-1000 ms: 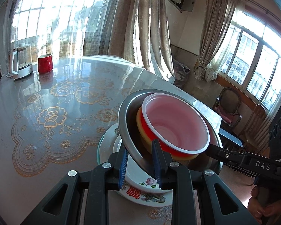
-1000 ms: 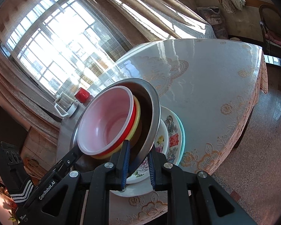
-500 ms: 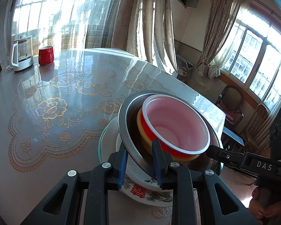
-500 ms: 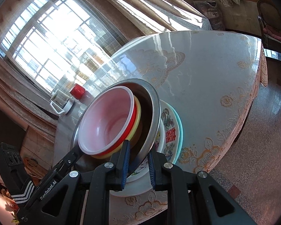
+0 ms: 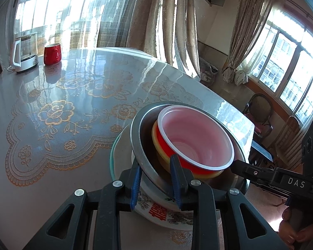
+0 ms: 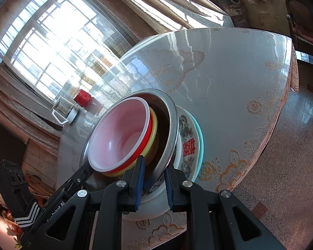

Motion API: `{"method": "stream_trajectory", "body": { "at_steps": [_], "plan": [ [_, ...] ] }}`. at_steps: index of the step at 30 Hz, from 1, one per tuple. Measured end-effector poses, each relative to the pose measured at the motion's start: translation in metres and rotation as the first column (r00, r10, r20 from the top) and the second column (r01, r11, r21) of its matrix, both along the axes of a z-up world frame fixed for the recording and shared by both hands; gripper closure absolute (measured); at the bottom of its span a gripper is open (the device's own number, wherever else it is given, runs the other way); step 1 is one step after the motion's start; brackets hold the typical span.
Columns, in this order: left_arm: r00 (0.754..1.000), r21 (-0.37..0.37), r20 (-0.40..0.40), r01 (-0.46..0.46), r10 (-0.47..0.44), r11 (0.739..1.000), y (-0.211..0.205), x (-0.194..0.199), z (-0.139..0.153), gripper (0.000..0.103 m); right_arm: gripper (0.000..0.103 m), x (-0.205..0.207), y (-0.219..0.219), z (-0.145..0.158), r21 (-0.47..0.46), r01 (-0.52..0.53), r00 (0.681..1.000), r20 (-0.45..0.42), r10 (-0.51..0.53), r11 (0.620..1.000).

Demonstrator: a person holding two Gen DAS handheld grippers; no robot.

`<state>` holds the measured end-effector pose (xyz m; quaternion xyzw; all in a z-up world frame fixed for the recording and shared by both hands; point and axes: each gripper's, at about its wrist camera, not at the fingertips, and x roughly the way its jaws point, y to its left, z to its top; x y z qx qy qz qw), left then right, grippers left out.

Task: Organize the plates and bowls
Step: 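Lift the steel bowl with nested bowls and lower it onto the plate stack, then open the right tool and withdraw it from the stack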

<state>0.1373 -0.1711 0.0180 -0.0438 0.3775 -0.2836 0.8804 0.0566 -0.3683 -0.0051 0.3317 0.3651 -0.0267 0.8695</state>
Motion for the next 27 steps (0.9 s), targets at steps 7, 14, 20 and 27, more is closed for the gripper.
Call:
{"method": "stream_trajectory", "body": {
  "at_steps": [7, 14, 20, 27],
  "plan": [
    [1.000, 0.005, -0.006, -0.008, 0.008, 1.000, 0.001, 0.000, -0.008, 0.074, 0.082, 0.003, 0.001, -0.006, 0.007, -0.001, 1.000, -0.013, 0.001, 1.000],
    [1.000, 0.014, -0.009, -0.012, 0.012, 1.000, 0.001, -0.003, -0.010, 0.075, 0.082, 0.004, 0.003, -0.008, 0.014, 0.002, 1.000, -0.021, -0.001, 1.000],
    [1.000, 0.025, -0.010, -0.016, 0.016, 1.000, 0.003, -0.009, -0.010, 0.072, 0.083, 0.003, 0.004, -0.010, 0.018, -0.001, 1.000, -0.025, 0.001, 1.000],
    [1.000, 0.022, -0.003, -0.018, 0.018, 1.000, 0.007, -0.015, -0.008, 0.067, 0.082, 0.003, 0.007, -0.011, 0.015, -0.003, 0.999, -0.032, 0.003, 1.000]
  ]
}}
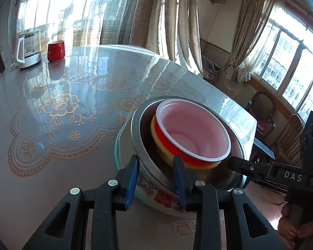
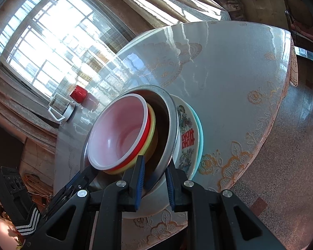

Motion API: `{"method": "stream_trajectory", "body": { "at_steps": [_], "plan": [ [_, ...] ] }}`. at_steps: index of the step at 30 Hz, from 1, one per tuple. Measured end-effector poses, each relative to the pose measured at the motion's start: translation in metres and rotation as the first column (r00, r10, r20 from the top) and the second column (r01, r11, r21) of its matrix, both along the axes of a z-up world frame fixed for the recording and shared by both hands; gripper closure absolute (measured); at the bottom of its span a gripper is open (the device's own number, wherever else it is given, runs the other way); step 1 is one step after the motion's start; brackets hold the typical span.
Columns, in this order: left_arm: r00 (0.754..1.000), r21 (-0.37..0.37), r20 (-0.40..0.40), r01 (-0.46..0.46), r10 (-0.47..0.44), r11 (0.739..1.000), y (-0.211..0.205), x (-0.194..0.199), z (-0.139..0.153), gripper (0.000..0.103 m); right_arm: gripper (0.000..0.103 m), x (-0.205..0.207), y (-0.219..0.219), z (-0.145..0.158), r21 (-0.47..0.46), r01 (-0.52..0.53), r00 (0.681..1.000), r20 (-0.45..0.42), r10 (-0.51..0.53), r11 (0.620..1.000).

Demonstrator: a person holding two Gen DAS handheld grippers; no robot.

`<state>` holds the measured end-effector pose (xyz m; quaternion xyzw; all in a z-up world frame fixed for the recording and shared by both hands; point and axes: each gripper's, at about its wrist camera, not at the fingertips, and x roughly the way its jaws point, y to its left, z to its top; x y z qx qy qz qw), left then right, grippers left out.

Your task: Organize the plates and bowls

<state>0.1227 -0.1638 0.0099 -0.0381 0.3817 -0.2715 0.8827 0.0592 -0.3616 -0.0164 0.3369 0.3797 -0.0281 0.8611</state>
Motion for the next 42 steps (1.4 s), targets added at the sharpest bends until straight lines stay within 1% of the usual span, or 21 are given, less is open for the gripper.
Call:
{"method": "stream_trajectory", "body": {
  "at_steps": [3, 5, 6, 8, 9, 12, 14, 16, 17, 19, 20, 24, 26, 28, 31, 35, 42],
  "plan": [
    [1.000, 0.003, 0.000, -0.012, 0.012, 1.000, 0.002, -0.001, 0.001, 0.062, 0.082, 0.000, 0.003, 0.000, -0.009, -0.007, 1.000, 0.001, 0.007, 1.000],
    [1.000, 0.002, -0.005, -0.019, 0.019, 1.000, 0.005, -0.002, 0.001, 0.057, 0.081, -0.001, 0.005, 0.000, -0.012, -0.012, 1.000, 0.008, 0.012, 1.000],
    [1.000, 0.001, -0.004, -0.021, 0.021, 1.000, 0.006, -0.003, 0.001, 0.053, 0.078, -0.002, 0.006, 0.001, -0.015, -0.016, 1.000, 0.015, 0.016, 1.000],
    [1.000, 0.007, 0.006, -0.029, 0.029, 1.000, 0.009, -0.007, 0.001, 0.048, 0.075, -0.005, 0.006, 0.003, -0.020, -0.016, 0.999, 0.036, 0.017, 1.000],
    [0.999, 0.015, 0.013, -0.035, 0.034, 0.999, 0.011, -0.009, 0.002, 0.043, 0.072, -0.007, 0.007, 0.004, -0.027, -0.016, 0.999, 0.046, 0.017, 0.999],
    [0.999, 0.023, 0.027, -0.044, 0.043, 0.999, 0.014, -0.014, 0.003, 0.035, 0.069, -0.011, 0.010, 0.008, -0.064, -0.016, 0.998, 0.065, 0.020, 0.998],
    [0.999, 0.024, 0.026, -0.044, 0.044, 0.999, 0.018, -0.016, 0.003, 0.031, 0.067, -0.015, 0.012, 0.010, -0.081, -0.016, 0.997, 0.078, 0.022, 0.997],
    [0.999, 0.029, 0.022, -0.048, 0.048, 0.998, 0.020, -0.018, 0.003, 0.024, 0.064, -0.019, 0.013, 0.011, -0.103, -0.013, 0.996, 0.090, 0.022, 0.995],
    [0.999, 0.031, 0.021, -0.051, 0.050, 0.998, 0.020, -0.020, 0.003, 0.023, 0.064, -0.022, 0.014, 0.013, -0.116, -0.011, 0.995, 0.100, 0.022, 0.993],
    [0.998, 0.033, 0.020, -0.060, 0.060, 0.998, 0.023, -0.022, 0.002, 0.016, 0.063, -0.027, 0.016, 0.016, -0.149, -0.002, 0.993, 0.115, 0.019, 0.989],
    [0.998, 0.036, 0.021, -0.067, 0.067, 0.997, 0.025, -0.024, 0.002, 0.014, 0.062, -0.029, 0.017, 0.018, -0.161, 0.005, 0.992, 0.123, 0.015, 0.987],
    [0.995, 0.058, 0.058, -0.090, 0.087, 0.994, 0.030, -0.036, 0.003, 0.000, 0.060, -0.042, 0.022, 0.026, -0.210, 0.030, 0.984, 0.180, 0.009, 0.977],
    [0.992, 0.075, 0.099, -0.092, 0.084, 0.993, 0.033, -0.046, 0.005, 0.000, 0.055, -0.050, 0.028, 0.028, -0.255, 0.037, 0.978, 0.210, 0.018, 0.966],
    [0.987, 0.107, 0.139, -0.101, 0.085, 0.989, 0.035, -0.055, 0.005, 0.000, 0.046, -0.058, 0.035, 0.029, -0.310, 0.051, 0.973, 0.231, 0.023, 0.949],
    [0.982, 0.134, 0.167, -0.111, 0.088, 0.985, 0.041, -0.066, 0.003, 0.000, 0.037, -0.068, 0.044, 0.028, -0.368, 0.048, 0.970, 0.240, 0.045, 0.929],
    [0.978, 0.116, 0.179, -0.132, 0.110, 0.984, 0.052, -0.076, -0.003, 0.000, 0.034, -0.073, 0.049, 0.021, -0.395, 0.033, 0.975, 0.215, 0.058, 0.918],
    [0.976, 0.111, 0.148, -0.175, 0.158, 0.978, 0.066, -0.086, -0.016, 0.000, 0.031, -0.086, 0.058, 0.007, -0.411, 0.057, 0.979, 0.203, 0.031, 0.910]
  ]
}}
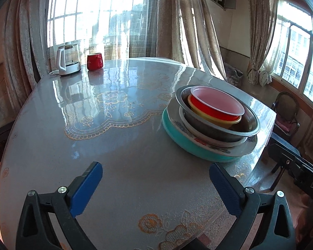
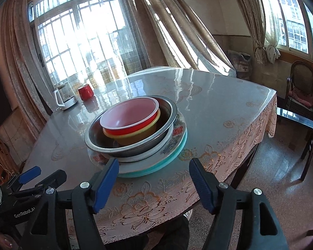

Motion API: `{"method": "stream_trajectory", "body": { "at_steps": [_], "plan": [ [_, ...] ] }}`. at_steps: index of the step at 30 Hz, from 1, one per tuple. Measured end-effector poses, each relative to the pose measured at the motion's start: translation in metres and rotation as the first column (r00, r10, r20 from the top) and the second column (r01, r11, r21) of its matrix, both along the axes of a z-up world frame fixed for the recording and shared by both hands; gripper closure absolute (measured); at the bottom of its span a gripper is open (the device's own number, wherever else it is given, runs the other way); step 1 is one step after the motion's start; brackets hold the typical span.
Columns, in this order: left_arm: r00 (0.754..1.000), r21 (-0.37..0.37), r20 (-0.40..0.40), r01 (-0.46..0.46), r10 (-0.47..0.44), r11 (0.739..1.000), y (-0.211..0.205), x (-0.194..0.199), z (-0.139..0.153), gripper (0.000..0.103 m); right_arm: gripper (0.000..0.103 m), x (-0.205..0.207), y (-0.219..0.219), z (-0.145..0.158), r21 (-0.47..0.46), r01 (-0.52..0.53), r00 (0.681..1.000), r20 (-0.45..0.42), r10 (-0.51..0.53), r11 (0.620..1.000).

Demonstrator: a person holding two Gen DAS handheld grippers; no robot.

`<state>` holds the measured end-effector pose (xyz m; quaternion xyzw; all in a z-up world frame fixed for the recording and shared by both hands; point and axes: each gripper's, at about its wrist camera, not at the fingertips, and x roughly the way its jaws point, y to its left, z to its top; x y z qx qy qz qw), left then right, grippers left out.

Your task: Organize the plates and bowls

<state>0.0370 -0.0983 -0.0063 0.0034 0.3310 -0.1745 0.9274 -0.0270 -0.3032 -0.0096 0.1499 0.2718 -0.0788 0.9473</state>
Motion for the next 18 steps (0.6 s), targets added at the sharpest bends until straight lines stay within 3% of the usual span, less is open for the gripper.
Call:
{"method": "stream_trajectory", "body": {
  "at_steps": [11, 18],
  "plan": [
    [0.998, 0.057, 0.062, -0.014, 0.011, 0.998, -0.004, -0.026, -0.008, 0.000, 0.030, -0.019, 0.035, -0.028, -0.056, -0.017, 0.999, -0.028, 0.015, 0.998],
    [0.998, 0.039, 0.057, -0.012, 0.010, 0.999, 0.000, -0.027, -0.009, 0.000, 0.030, -0.026, 0.039, -0.029, -0.063, 0.003, 1.000, -0.012, -0.004, 0.998]
  ]
}}
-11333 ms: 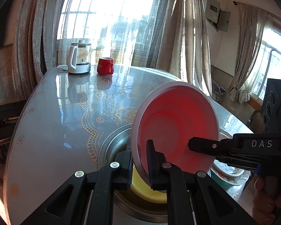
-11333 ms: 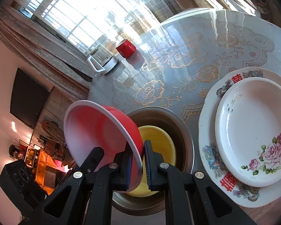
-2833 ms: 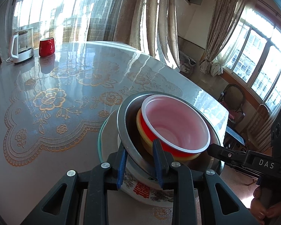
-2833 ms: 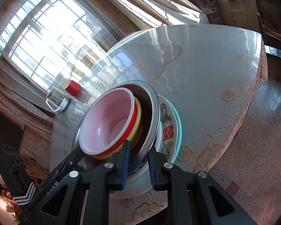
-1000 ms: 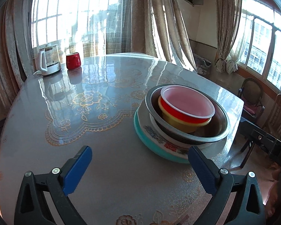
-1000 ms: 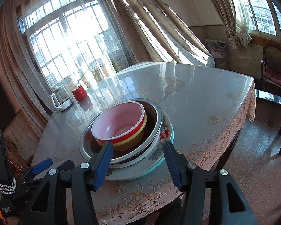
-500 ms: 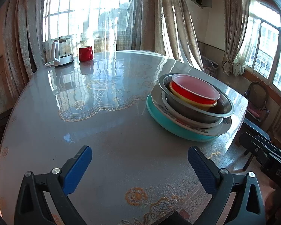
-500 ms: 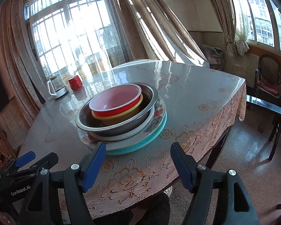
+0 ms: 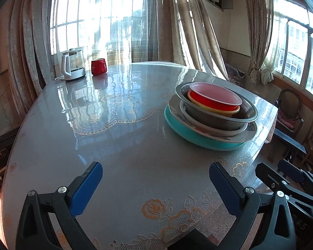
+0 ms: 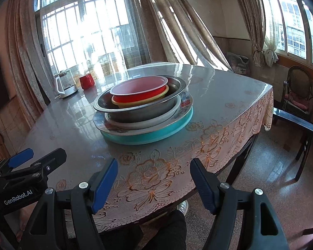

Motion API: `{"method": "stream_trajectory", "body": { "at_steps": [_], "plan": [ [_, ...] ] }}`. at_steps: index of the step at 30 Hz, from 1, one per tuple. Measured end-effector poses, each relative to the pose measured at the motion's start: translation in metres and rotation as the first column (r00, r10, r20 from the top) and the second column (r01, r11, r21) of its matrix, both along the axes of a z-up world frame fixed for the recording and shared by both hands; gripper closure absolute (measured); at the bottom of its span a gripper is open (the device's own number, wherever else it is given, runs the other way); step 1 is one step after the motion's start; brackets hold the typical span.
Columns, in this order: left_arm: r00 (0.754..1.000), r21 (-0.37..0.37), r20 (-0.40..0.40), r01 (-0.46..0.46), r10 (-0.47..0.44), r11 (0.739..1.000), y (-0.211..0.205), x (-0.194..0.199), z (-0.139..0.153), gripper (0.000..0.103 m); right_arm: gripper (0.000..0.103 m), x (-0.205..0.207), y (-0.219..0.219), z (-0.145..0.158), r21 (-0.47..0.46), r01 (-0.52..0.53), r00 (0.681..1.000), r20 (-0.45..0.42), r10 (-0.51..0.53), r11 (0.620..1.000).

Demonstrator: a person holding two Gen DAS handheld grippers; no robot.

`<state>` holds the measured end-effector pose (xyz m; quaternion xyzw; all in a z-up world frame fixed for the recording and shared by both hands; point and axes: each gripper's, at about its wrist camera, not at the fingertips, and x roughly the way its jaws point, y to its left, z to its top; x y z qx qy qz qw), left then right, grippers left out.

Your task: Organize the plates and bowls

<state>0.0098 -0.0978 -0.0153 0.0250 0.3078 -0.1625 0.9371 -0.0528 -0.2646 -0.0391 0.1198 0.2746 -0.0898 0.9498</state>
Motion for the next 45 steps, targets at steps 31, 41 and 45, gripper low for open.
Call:
{"method": "stream_trajectory", "body": {
  "at_steps": [31, 41, 45],
  "plan": [
    [1.000, 0.030, -0.019, -0.009, 0.010, 1.000, -0.0032, -0.0005, -0.0037, 0.000, 0.030, 0.0041, -0.0005, -0.0019, -0.002, -0.015, 1.000, -0.016, 0.015, 1.000],
    [1.000, 0.033, -0.026, -0.005, 0.006, 0.999, -0.0035, 0.0009, -0.0053, 0.000, 0.030, 0.0036, -0.0006, -0.0021, -0.002, -0.011, 1.000, -0.020, 0.011, 1.000],
    [0.999, 0.033, -0.030, -0.010, 0.011, 0.999, -0.0028, 0.0016, -0.0056, 0.000, 0.030, 0.0042, -0.0012, -0.0020, 0.000, -0.011, 1.000, -0.022, 0.011, 1.000]
  ]
}}
